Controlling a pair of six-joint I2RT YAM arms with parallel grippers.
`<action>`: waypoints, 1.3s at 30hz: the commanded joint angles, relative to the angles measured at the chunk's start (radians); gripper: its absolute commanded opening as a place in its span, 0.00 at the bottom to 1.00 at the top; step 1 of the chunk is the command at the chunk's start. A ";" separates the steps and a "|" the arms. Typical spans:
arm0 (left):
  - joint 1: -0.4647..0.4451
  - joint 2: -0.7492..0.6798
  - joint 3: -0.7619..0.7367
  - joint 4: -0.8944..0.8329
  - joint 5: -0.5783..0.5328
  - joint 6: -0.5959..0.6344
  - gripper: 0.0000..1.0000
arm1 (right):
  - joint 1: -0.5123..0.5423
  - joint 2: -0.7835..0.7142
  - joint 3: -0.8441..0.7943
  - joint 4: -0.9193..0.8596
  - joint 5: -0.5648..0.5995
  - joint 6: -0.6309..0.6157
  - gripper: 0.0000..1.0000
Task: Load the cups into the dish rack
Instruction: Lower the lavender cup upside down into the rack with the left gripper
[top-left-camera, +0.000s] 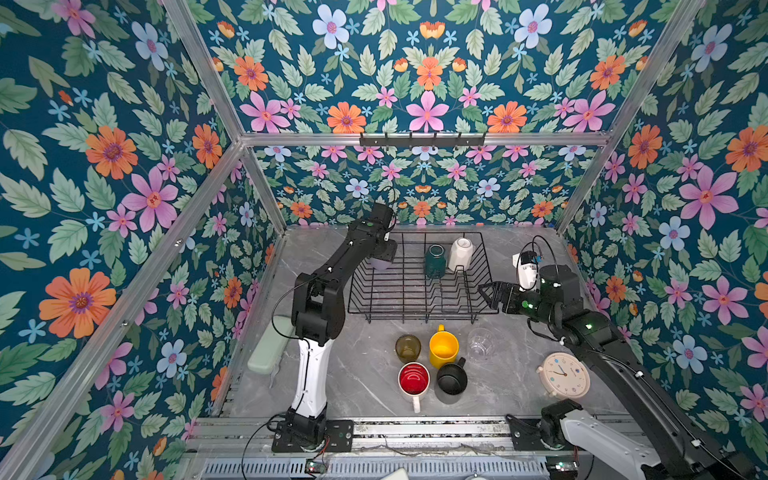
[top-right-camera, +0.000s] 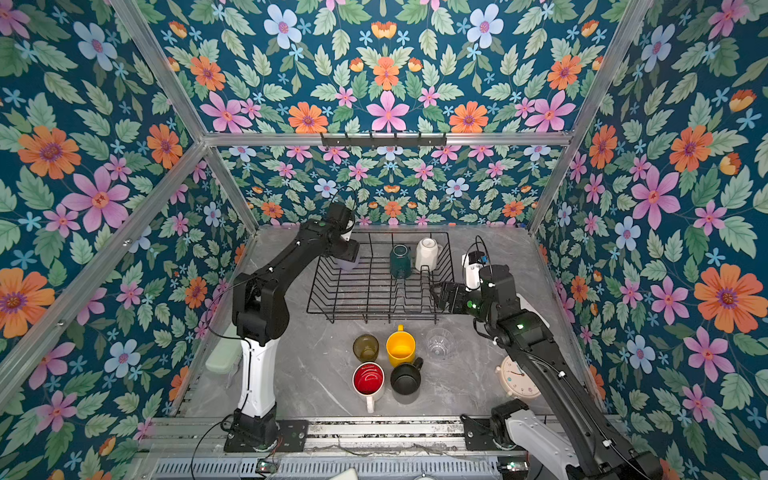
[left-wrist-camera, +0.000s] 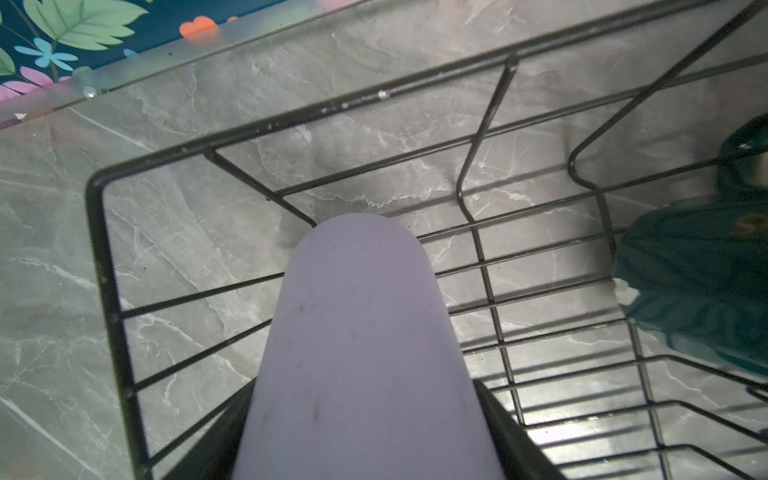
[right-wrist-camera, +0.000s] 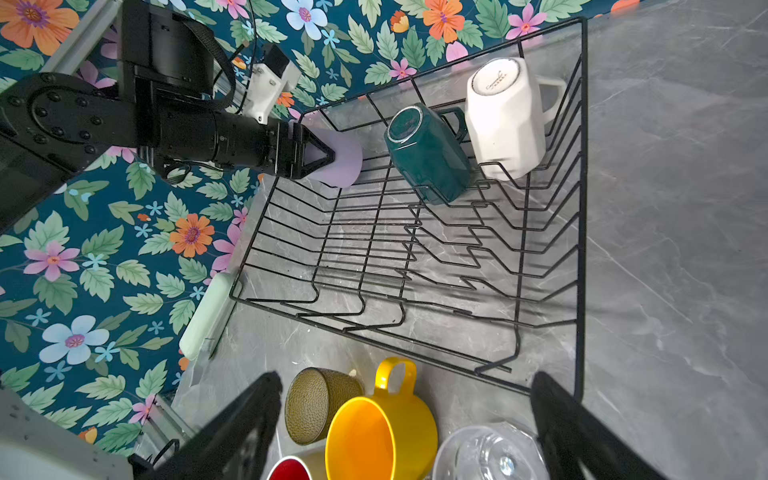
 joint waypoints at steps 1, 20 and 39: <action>0.001 0.011 0.007 0.002 -0.024 0.009 0.01 | 0.001 -0.007 -0.003 0.011 -0.001 -0.005 0.93; 0.017 0.043 -0.035 0.054 -0.033 -0.017 0.54 | 0.000 -0.014 -0.007 -0.002 0.001 -0.004 0.93; 0.017 -0.046 -0.149 0.104 -0.034 -0.014 0.94 | 0.000 0.004 -0.002 0.006 -0.011 -0.006 0.93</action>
